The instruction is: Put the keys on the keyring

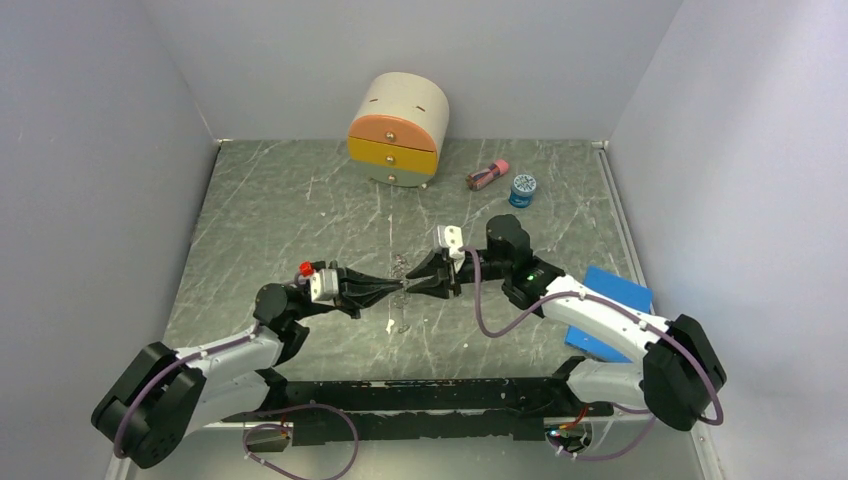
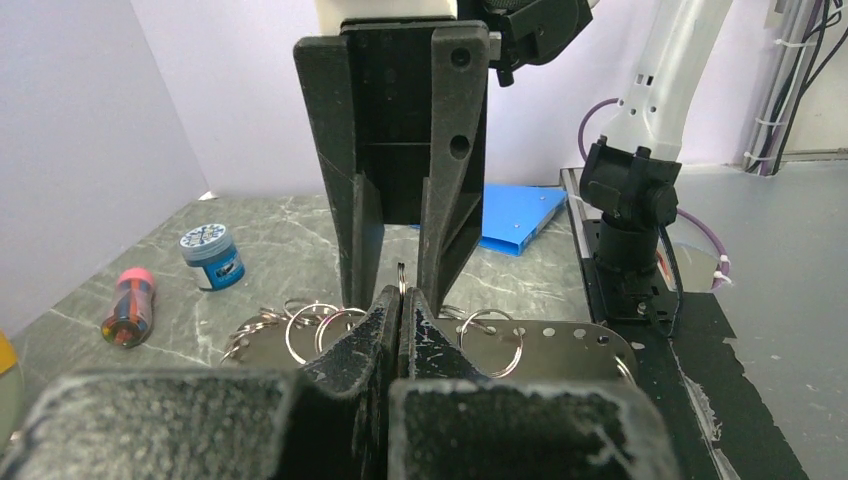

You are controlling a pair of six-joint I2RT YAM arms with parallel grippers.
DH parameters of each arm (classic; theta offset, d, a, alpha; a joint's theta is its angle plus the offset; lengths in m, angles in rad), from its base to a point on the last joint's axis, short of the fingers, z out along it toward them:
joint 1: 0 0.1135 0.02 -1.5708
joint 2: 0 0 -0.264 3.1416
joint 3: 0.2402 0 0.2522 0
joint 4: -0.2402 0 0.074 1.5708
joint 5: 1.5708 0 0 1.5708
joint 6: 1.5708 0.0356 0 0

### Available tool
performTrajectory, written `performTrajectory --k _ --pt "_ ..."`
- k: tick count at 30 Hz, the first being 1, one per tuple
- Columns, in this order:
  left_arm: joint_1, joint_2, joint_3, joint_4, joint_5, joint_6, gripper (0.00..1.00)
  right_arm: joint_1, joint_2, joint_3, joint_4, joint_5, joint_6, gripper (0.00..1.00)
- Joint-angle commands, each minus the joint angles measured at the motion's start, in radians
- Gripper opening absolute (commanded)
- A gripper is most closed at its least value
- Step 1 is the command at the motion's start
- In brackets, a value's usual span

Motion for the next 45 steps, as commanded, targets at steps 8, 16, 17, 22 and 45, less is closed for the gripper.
performTrajectory --k 8,16,17,22,45 --pt "-0.001 -0.064 0.024 -0.044 -0.012 0.028 0.03 0.001 -0.148 -0.058 0.125 0.069 0.019 0.53" --pt "0.000 -0.046 0.019 -0.014 -0.013 0.017 0.02 0.003 -0.130 -0.028 0.124 0.037 0.047 0.38" --pt "0.000 -0.046 0.019 -0.014 -0.015 0.017 0.03 0.004 -0.123 -0.026 0.132 0.035 0.055 0.36" --pt "-0.001 -0.045 0.020 -0.016 -0.016 0.019 0.03 0.019 -0.088 -0.014 0.159 0.017 0.084 0.32" --pt "0.000 -0.116 -0.013 -0.142 -0.085 0.053 0.27 0.045 -0.058 0.048 0.004 0.067 0.001 0.00"
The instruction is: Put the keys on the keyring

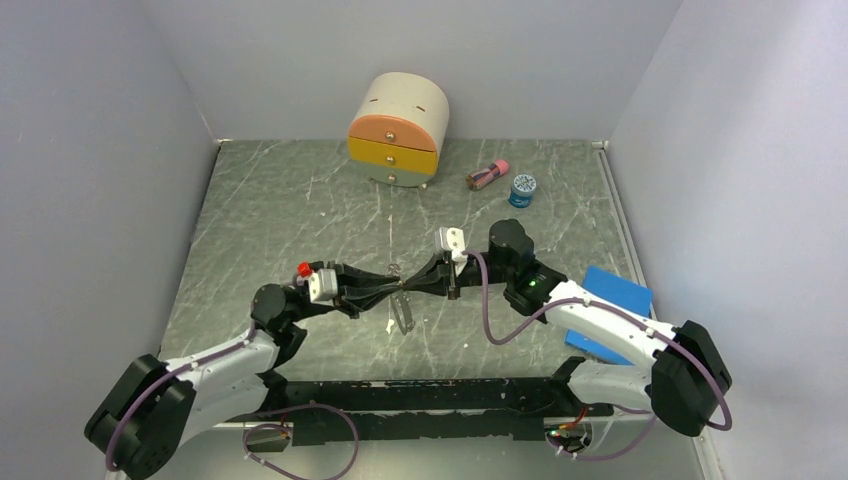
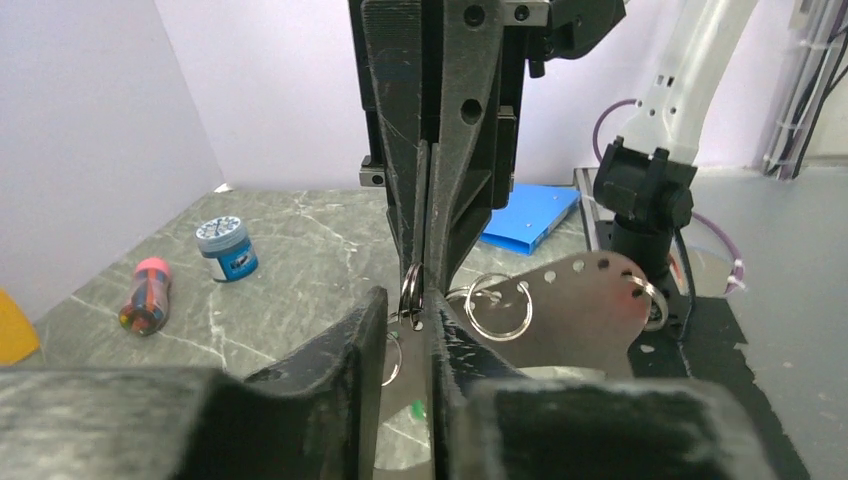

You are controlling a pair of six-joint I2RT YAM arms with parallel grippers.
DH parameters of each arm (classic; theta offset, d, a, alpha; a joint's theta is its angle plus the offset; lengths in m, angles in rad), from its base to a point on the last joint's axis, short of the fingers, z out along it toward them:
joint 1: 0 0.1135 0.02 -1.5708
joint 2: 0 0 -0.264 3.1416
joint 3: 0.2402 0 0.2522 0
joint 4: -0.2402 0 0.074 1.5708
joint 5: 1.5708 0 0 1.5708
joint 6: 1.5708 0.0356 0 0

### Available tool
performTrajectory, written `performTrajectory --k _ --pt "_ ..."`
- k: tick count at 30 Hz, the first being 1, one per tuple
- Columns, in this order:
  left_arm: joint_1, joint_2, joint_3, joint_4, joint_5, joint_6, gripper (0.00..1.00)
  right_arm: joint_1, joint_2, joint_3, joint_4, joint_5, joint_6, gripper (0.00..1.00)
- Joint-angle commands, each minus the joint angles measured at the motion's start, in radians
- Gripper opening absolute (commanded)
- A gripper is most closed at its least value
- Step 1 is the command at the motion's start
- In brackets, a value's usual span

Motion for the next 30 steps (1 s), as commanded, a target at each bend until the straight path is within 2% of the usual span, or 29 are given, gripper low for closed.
performTrajectory --k 1,5,11,16,17,22,24,30 --pt "0.001 -0.071 -0.019 -0.079 -0.076 0.037 0.34 0.006 -0.008 0.081 -0.107 0.039 -0.082 0.00" --pt "0.001 -0.201 -0.017 -0.261 -0.146 0.082 0.53 0.006 0.003 0.122 -0.249 0.099 -0.146 0.00" --pt "0.001 -0.360 0.048 -0.648 -0.224 0.224 0.66 0.006 0.057 0.187 -0.418 0.186 -0.193 0.00" --pt "0.001 -0.435 0.038 -0.740 -0.315 0.248 0.83 0.006 0.102 0.204 -0.467 0.236 -0.201 0.00" --pt "0.001 -0.446 0.032 -0.744 -0.336 0.242 0.92 0.006 0.110 0.203 -0.470 0.243 -0.199 0.00" --pt "0.000 -0.468 0.034 -0.794 -0.480 0.215 0.95 0.006 0.150 0.213 -0.509 0.301 -0.193 0.00" --pt "0.000 -0.457 0.061 -0.848 -0.601 0.137 0.95 0.010 0.172 0.223 -0.529 0.357 -0.190 0.00" --pt "0.000 -0.370 0.274 -1.230 -0.905 -0.028 0.95 0.061 0.294 0.329 -0.701 0.613 -0.224 0.00"
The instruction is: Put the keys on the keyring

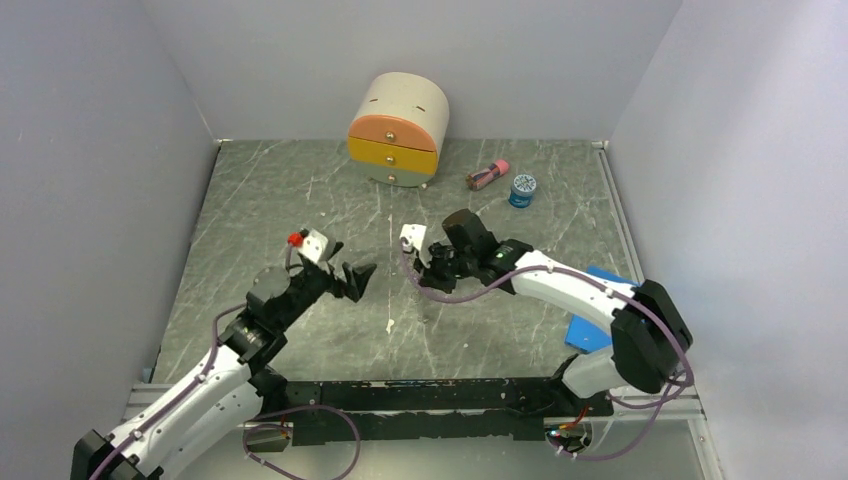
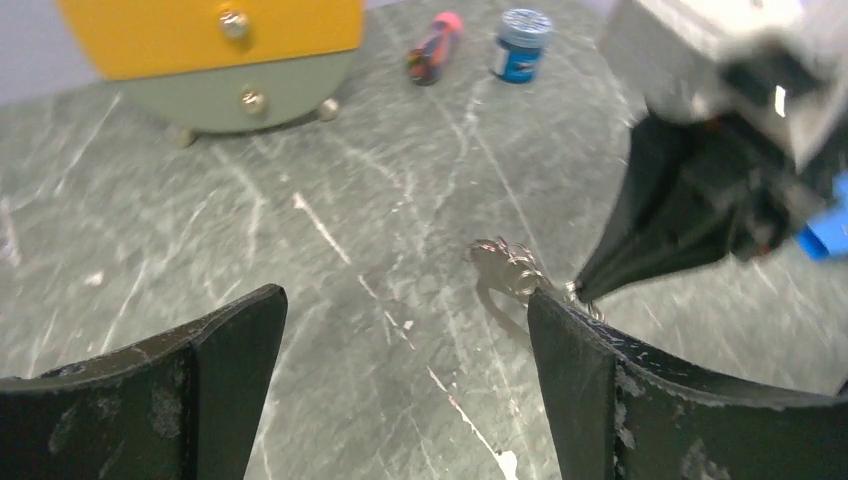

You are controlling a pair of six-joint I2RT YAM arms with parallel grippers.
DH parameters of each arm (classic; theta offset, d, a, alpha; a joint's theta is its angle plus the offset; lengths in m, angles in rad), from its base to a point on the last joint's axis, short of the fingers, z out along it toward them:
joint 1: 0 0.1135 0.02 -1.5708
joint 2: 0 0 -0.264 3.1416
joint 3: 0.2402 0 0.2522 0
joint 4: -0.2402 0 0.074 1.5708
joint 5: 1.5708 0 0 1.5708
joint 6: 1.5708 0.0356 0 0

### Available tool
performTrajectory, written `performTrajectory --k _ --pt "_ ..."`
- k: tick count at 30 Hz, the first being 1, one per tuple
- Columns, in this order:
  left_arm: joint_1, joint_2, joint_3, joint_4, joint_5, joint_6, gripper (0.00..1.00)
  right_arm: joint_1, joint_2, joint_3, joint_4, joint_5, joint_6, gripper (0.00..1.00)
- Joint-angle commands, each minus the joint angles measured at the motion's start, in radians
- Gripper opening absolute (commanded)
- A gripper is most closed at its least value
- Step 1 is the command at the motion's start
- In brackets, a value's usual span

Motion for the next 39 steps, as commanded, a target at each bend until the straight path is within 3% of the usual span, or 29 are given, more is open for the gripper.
performTrajectory --k 1,5,10,21,23,25,26,32,33,36,39 --pt "0.000 0.075 0.184 -0.274 -0.303 -0.166 0.95 0.048 0.085 0.122 -0.121 0.226 -0.044 0.00" --pt "0.001 0.181 0.304 -0.465 -0.483 -0.334 0.95 0.076 0.183 0.197 -0.183 0.260 -0.028 0.00" --pt "0.014 0.284 0.412 -0.646 -0.608 -0.485 0.95 0.090 0.278 0.212 -0.132 0.211 0.039 0.00" --pt "0.119 0.322 0.444 -0.661 -0.526 -0.560 0.95 0.128 0.442 0.290 -0.081 0.140 0.109 0.00" --pt "0.135 0.352 0.463 -0.685 -0.490 -0.565 0.95 0.127 0.425 0.283 -0.059 0.125 0.121 0.12" --pt "0.154 0.389 0.480 -0.710 -0.441 -0.572 0.95 0.127 0.387 0.249 0.019 0.136 0.159 0.41" --pt "0.164 0.413 0.484 -0.714 -0.407 -0.576 0.95 0.124 0.363 0.224 0.071 0.139 0.182 0.52" --pt "0.241 0.597 0.503 -0.708 -0.165 -0.657 0.95 0.054 0.234 0.049 0.399 0.152 0.421 0.93" --pt "0.247 0.632 0.511 -0.703 -0.142 -0.685 0.95 0.035 0.216 0.027 0.438 0.162 0.467 0.98" --pt "0.248 0.732 0.523 -0.638 -0.034 -0.733 0.95 -0.015 0.145 -0.062 0.537 0.194 0.576 0.99" --pt "0.247 0.814 0.518 -0.548 0.068 -0.748 0.92 -0.027 0.050 -0.147 0.582 0.349 0.591 0.99"
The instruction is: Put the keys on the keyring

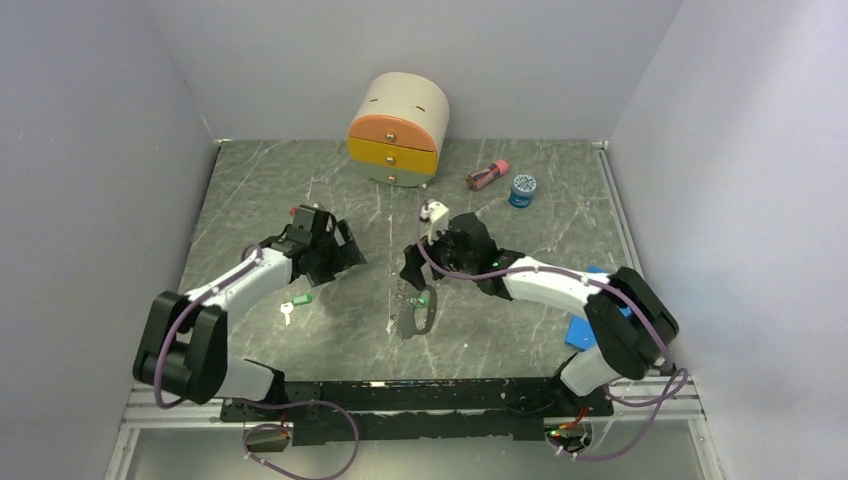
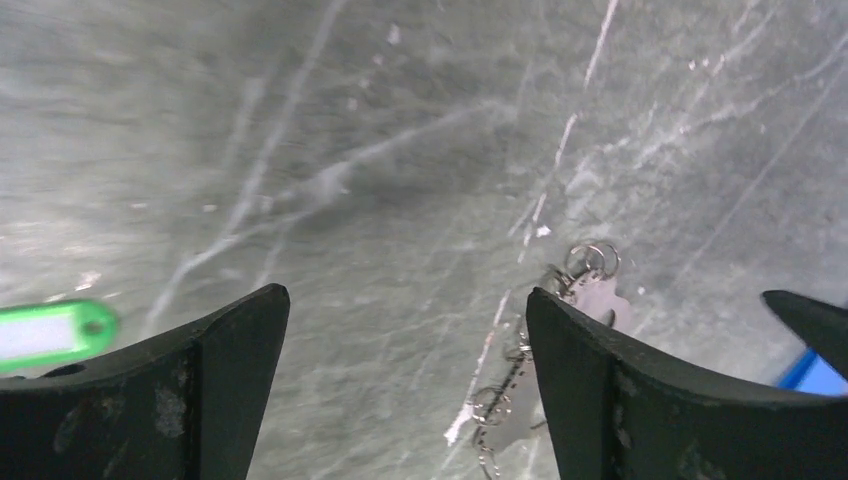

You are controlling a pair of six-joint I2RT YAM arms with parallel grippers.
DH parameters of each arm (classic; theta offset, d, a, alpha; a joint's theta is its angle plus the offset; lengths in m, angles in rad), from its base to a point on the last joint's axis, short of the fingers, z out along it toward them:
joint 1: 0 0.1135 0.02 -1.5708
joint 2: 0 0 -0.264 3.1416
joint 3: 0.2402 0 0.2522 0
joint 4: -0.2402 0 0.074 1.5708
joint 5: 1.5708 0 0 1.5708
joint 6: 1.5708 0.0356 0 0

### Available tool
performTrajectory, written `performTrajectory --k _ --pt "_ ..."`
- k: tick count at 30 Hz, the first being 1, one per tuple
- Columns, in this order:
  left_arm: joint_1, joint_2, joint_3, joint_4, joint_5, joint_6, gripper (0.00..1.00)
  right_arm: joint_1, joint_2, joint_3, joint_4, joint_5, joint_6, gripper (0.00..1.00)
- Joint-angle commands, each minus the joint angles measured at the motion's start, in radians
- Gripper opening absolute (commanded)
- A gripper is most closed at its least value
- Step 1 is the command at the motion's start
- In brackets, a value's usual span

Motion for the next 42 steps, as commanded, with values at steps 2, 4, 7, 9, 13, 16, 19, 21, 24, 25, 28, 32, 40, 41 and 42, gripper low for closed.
performTrajectory --k 2,4,7,9,13,16,19,21,24,25,28,32,40,41,42 --pt "-0.001 0.100 0.025 0.177 0.253 -0.066 0.89 -0.017 -0.189 -0.140 0.182 0.293 0.133 0.99" --pt "-0.006 0.132 0.022 0.209 0.299 -0.051 0.86 -0.019 -0.261 -0.188 0.177 0.435 0.155 0.99" --pt "-0.018 0.170 0.029 0.222 0.336 -0.021 0.84 -0.020 -0.364 -0.235 0.098 0.655 0.251 0.99" --pt "-0.030 0.185 0.033 0.238 0.359 -0.003 0.82 -0.037 -0.429 -0.254 0.039 0.719 0.325 0.99" --pt "-0.049 0.214 0.006 0.332 0.420 -0.032 0.78 -0.084 -0.427 -0.251 -0.067 0.617 0.374 0.99" --pt "-0.068 0.252 -0.024 0.419 0.465 -0.072 0.74 -0.089 -0.363 -0.224 -0.123 0.531 0.432 0.99" --pt "-0.094 0.293 -0.029 0.438 0.468 -0.092 0.71 -0.089 -0.295 -0.213 -0.113 0.403 0.480 0.99" --pt "-0.108 0.311 -0.034 0.447 0.460 -0.107 0.68 -0.089 -0.251 -0.209 -0.096 0.322 0.509 0.99" --pt "-0.122 0.322 -0.047 0.458 0.449 -0.128 0.66 -0.090 -0.179 -0.187 -0.092 0.249 0.554 0.99" --pt "-0.125 0.323 -0.053 0.462 0.446 -0.136 0.65 -0.092 -0.151 -0.173 -0.106 0.233 0.570 0.99" --pt "-0.130 0.327 -0.069 0.469 0.450 -0.157 0.61 -0.093 -0.075 -0.134 -0.106 0.158 0.607 0.95" --pt "-0.139 0.320 -0.070 0.442 0.442 -0.154 0.57 -0.093 0.022 -0.110 -0.048 0.030 0.654 0.85" --pt "-0.170 0.287 -0.078 0.373 0.405 -0.143 0.47 -0.092 0.185 -0.017 -0.026 -0.087 0.686 0.66" --pt "-0.173 0.279 -0.083 0.353 0.398 -0.142 0.45 -0.093 0.210 0.015 -0.027 -0.106 0.679 0.63" --pt "-0.177 0.274 -0.086 0.341 0.392 -0.142 0.43 -0.094 0.237 0.046 -0.029 -0.127 0.673 0.61"
